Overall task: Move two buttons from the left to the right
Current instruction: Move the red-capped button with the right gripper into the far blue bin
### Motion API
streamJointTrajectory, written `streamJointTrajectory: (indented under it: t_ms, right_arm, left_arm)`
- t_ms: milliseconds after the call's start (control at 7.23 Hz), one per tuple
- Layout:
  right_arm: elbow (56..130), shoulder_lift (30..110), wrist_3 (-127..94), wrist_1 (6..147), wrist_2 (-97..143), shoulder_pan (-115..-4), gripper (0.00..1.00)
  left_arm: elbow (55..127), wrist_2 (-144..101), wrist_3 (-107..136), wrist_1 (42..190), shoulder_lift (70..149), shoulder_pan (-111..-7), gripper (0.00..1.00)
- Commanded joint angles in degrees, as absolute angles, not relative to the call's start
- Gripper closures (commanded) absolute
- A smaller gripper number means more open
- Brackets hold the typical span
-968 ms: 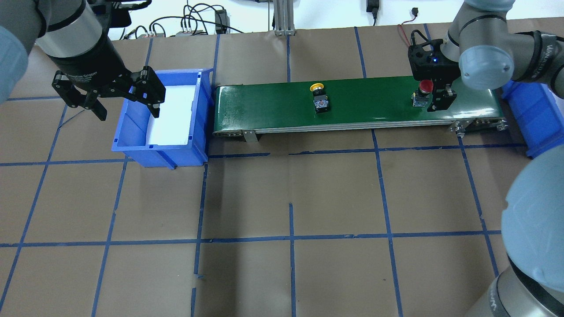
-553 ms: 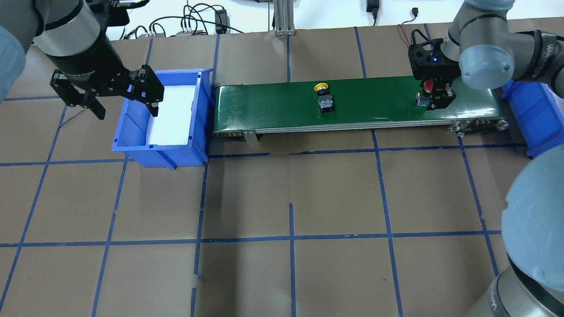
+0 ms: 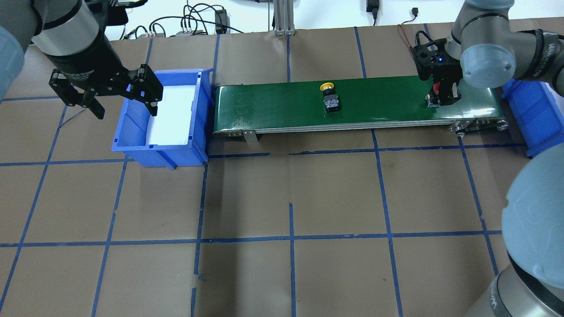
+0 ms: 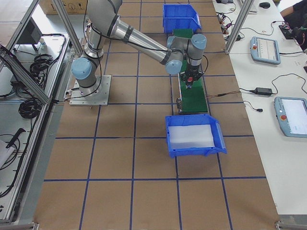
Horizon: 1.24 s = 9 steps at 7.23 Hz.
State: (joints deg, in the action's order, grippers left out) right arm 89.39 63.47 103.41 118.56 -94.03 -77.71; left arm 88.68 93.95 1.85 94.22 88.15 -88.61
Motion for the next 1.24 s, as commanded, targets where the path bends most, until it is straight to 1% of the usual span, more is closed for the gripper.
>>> streamJointTrajectory:
  t_ms: [0,138,277,553,691,830,968,1106]
  right_arm:
    - [82.31,64.16,103.71,113.34,-94.40,-76.82,0.94]
    - [78.87,64.77,105.19,109.20,-94.39,-73.07,0.94]
    - [77.79,66.08,112.17,106.20,-93.44,-64.60,0.94]
    - [77.78,66.10,123.44,107.39,-91.76,-54.88,0.94]
    - [78.04,64.88,128.10,109.40,-91.67,-51.10,0.94]
    - [77.87,60.60,133.97,115.25,-89.32,-49.06,0.94]
    - [76.57,56.90,137.17,118.53,-88.43,-48.70,0.95]
    - [74.12,55.47,139.89,118.22,-88.42,-48.60,0.95]
  left_arm:
    - [88.68,93.96,1.85,94.22,88.15,-88.59,0.00]
    - [88.68,93.96,1.85,94.22,88.15,-88.59,0.00]
    - [88.68,93.96,1.85,94.31,88.15,-88.59,0.00]
    - [88.68,94.04,1.85,94.31,88.07,-88.59,0.00]
    - [88.51,94.04,1.76,94.31,88.07,-88.59,0.00]
    - [88.51,94.04,1.84,94.22,88.07,-88.59,0.00]
    - [88.51,94.04,1.85,94.31,88.07,-88.59,0.00]
    - [88.51,93.96,1.85,94.22,87.98,-88.59,0.00]
